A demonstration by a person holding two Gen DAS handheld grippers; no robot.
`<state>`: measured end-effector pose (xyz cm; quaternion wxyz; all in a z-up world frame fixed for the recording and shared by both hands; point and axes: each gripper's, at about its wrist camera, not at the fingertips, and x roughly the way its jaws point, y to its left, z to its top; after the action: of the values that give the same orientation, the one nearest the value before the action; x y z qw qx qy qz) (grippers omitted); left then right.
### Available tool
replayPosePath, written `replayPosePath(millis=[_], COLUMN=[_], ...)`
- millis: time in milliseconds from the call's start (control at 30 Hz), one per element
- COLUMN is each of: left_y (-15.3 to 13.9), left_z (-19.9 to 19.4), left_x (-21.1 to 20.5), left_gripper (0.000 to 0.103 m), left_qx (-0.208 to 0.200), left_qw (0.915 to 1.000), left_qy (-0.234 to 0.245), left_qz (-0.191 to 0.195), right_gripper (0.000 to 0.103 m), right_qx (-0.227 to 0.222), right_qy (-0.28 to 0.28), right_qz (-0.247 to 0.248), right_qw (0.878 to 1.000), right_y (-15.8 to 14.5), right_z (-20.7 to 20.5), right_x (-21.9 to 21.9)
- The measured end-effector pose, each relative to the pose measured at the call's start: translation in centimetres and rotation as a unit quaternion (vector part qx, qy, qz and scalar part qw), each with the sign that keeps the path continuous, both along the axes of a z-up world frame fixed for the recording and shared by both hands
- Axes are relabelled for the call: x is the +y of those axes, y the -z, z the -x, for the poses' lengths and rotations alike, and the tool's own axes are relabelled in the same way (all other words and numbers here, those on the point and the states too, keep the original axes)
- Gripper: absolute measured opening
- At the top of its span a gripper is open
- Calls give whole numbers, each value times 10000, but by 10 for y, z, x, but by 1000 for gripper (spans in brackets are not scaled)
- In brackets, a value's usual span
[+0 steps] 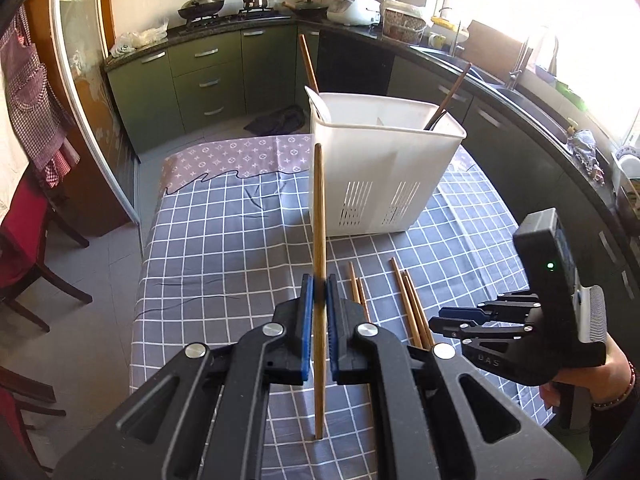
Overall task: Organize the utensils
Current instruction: 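Grasp another chopstick with the left gripper while the right gripper approaches the remaining chopsticks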
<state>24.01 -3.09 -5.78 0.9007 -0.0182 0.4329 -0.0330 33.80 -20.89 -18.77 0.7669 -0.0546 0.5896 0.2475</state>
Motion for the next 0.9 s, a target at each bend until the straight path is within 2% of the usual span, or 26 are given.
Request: replayPosePath(millis=[133, 400, 700, 900], left_y=[-7, -10, -10, -10], left_z=[7, 14, 15, 16], left_x=[1, 2, 1, 1], left_gripper=[7, 7, 7, 7], left_qx=[-155, -173, -161, -160], left_qw=[9999, 9998, 9998, 9998], left_qy=[39, 89, 111, 116], left_qz=[-15, 16, -6, -22], right_gripper=[15, 15, 15, 15], right_qx=[30, -81, -4, -28], right_qy=[2, 127, 112, 158], right_qz=[113, 375, 256, 421], right_qw=[9999, 9992, 9996, 9990], right_y=[6, 6, 4, 5], right_z=[-3, -5, -3, -5], right_x=[6, 3, 2, 4])
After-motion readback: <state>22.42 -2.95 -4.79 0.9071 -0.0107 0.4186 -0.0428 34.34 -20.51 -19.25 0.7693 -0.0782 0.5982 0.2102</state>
